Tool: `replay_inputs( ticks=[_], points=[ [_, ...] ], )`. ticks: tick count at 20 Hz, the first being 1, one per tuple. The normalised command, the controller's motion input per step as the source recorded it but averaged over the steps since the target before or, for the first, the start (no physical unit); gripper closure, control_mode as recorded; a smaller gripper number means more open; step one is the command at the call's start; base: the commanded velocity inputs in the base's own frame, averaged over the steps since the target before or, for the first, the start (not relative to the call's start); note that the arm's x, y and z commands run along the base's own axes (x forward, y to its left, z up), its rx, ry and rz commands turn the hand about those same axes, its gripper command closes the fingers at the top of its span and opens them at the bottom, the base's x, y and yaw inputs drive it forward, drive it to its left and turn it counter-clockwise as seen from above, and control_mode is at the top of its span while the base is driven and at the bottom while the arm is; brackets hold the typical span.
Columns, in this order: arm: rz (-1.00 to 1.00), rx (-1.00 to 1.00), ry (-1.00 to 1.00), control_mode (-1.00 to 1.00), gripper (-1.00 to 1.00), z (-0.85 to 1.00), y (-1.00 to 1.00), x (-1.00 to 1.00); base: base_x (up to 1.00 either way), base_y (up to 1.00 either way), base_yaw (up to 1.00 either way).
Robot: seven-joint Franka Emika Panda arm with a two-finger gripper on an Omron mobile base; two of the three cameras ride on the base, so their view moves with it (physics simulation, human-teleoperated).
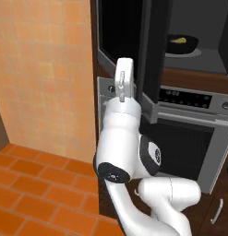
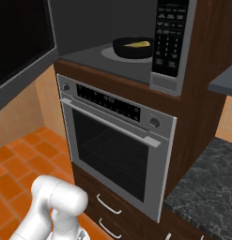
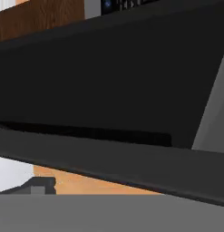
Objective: Pick the cucumber from the sink and place it in the bowl. Then pick the bowl and place it in the microwave. Then close the microwave door and press the start button.
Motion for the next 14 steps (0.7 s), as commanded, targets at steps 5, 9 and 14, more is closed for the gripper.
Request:
replay_inputs(
  ticks=[5,9,14],
  points=[
    [0.00,0.31,-0.01,-1.00,-1.00,0.04,-1.00,-0.07,0.00,0.00,0.00],
    [0.00,0.31,0.00,-1.00,-1.00,0.00,-1.00,0.31,0.00,0.00,0.00],
    [0.00,0.26,0.00,-1.00,-1.00,0.03,-1.00,0.65,0.00,0.00,0.00]
  ],
)
